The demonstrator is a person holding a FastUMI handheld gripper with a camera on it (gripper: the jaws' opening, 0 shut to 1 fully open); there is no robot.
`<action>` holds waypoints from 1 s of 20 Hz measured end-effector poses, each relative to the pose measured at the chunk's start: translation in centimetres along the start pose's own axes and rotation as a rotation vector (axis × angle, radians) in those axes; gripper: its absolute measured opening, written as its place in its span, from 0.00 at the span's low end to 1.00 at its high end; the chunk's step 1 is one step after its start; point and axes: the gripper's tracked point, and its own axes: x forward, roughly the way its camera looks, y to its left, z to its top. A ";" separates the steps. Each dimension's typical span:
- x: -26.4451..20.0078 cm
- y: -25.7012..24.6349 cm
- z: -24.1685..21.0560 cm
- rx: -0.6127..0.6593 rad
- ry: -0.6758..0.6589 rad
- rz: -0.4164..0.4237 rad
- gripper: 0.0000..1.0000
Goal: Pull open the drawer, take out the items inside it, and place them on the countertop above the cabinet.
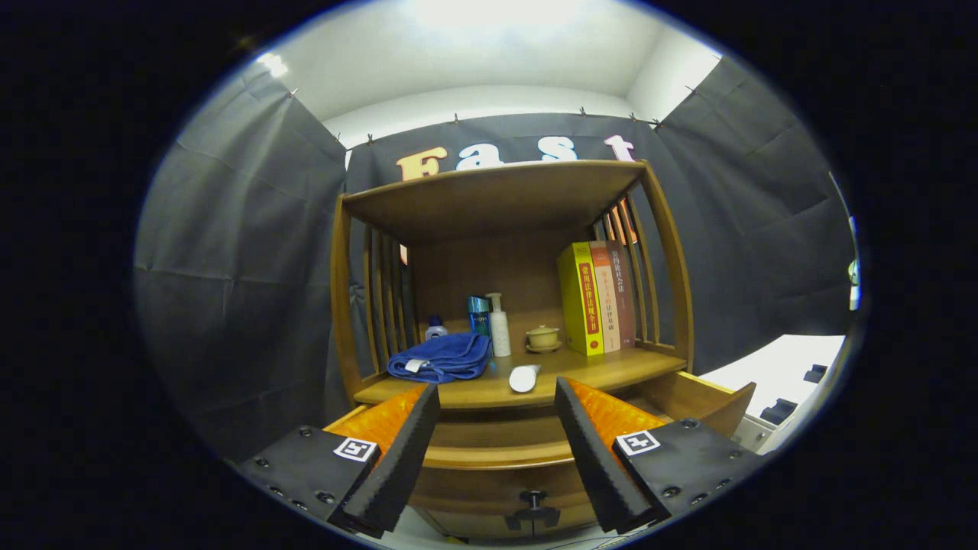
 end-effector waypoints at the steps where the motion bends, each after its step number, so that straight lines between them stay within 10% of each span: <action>1: -0.1 -0.2 -0.9 0.001 0.009 -0.002 0.98; 20: -0.2 -3.3 -12.8 -0.076 0.133 -0.063 0.98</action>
